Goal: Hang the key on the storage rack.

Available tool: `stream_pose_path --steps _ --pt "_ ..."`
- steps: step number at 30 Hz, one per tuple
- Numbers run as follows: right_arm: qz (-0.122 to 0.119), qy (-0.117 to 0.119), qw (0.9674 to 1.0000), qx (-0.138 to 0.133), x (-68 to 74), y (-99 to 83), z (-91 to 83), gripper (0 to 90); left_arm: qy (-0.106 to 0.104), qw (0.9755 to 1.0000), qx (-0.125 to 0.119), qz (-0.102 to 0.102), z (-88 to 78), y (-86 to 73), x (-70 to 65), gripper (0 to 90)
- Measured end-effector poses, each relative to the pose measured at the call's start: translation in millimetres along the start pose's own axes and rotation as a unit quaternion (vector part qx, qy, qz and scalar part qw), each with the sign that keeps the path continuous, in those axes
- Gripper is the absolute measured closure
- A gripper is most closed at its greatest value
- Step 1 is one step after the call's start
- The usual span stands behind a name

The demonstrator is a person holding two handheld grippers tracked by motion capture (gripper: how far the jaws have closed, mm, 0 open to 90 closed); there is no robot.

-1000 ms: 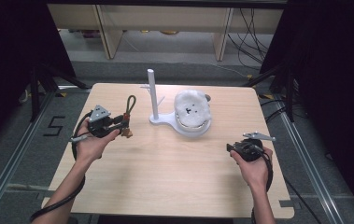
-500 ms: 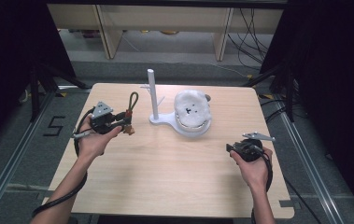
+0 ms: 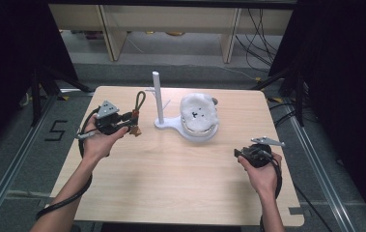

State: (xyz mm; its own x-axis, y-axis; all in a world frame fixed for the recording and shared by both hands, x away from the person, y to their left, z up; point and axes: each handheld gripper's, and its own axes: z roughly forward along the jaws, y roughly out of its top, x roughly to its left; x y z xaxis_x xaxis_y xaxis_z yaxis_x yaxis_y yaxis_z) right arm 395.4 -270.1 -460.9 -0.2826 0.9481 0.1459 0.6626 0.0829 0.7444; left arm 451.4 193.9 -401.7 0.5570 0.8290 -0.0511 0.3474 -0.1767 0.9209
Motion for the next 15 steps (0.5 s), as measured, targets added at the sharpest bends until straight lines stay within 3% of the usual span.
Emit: stream_pose_path --steps 15 --pt "-0.001 0.001 1.0 -0.003 -0.9 -0.3 0.0 58.4 -0.001 1.0 -0.005 -0.001 7.4 9.1 1.5 68.1"
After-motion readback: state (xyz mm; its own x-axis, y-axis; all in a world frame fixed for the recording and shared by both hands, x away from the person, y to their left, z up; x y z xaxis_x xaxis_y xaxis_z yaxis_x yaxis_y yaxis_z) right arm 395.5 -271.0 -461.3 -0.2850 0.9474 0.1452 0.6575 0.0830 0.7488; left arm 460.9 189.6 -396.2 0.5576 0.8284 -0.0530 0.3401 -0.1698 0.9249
